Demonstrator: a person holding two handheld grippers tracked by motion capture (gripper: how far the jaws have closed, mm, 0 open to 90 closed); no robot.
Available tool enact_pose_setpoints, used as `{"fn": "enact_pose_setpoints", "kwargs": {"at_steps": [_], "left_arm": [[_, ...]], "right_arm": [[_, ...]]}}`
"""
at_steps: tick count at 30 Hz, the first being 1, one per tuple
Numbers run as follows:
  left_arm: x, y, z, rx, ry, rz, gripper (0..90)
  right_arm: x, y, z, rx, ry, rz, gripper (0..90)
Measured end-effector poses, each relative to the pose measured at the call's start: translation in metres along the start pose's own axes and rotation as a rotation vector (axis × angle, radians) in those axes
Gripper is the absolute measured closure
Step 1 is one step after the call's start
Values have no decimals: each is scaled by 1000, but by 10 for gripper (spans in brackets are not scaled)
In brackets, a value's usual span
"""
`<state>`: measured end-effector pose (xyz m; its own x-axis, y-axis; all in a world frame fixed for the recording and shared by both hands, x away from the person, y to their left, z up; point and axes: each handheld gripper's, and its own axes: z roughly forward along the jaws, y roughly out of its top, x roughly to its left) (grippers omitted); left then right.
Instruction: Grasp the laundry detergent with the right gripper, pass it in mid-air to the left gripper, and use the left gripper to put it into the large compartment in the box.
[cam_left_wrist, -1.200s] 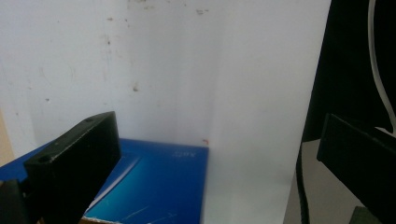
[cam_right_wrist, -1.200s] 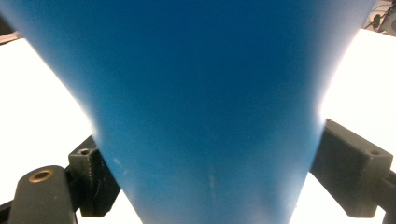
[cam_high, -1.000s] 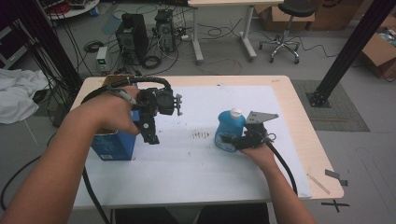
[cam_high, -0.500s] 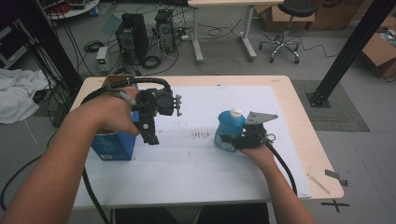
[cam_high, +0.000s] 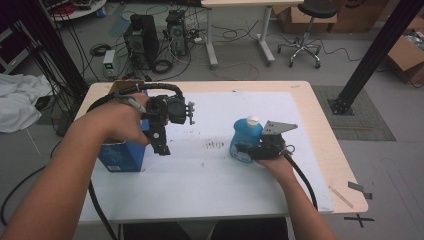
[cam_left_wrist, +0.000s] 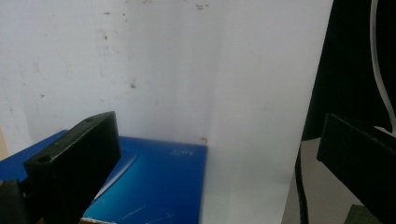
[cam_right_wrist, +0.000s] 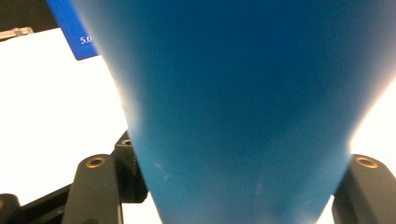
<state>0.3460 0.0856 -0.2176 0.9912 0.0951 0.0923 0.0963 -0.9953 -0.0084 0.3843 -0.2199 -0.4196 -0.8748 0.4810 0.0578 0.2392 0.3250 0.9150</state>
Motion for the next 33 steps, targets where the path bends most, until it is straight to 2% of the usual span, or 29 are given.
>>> {"fn": "enact_pose_setpoints", "kwargs": {"at_steps": [9,17,24,27,30,33], "left_arm": [[0,-1,0,7,-3,-3,1],[-1,-1,-1,2,-1,-4,1],[-2,-1,-3,2,1,1,1],[-2,-1,-3,3,1,1,1],[-2,-1,-3,3,0,-3,1],[-1,-1,-3,5,0,1,1]], "right_arm": [[0,-1,-1,-12,-9,2,417],[2,-3,-1,-25,-28,-33,446],[3,-3,-1,-27,-40,-41,473],[3,-2,-2,-26,-34,-47,476],[4,3,-6,-58,-13,-45,478],[6,9,-8,-54,-6,-61,478]]}}
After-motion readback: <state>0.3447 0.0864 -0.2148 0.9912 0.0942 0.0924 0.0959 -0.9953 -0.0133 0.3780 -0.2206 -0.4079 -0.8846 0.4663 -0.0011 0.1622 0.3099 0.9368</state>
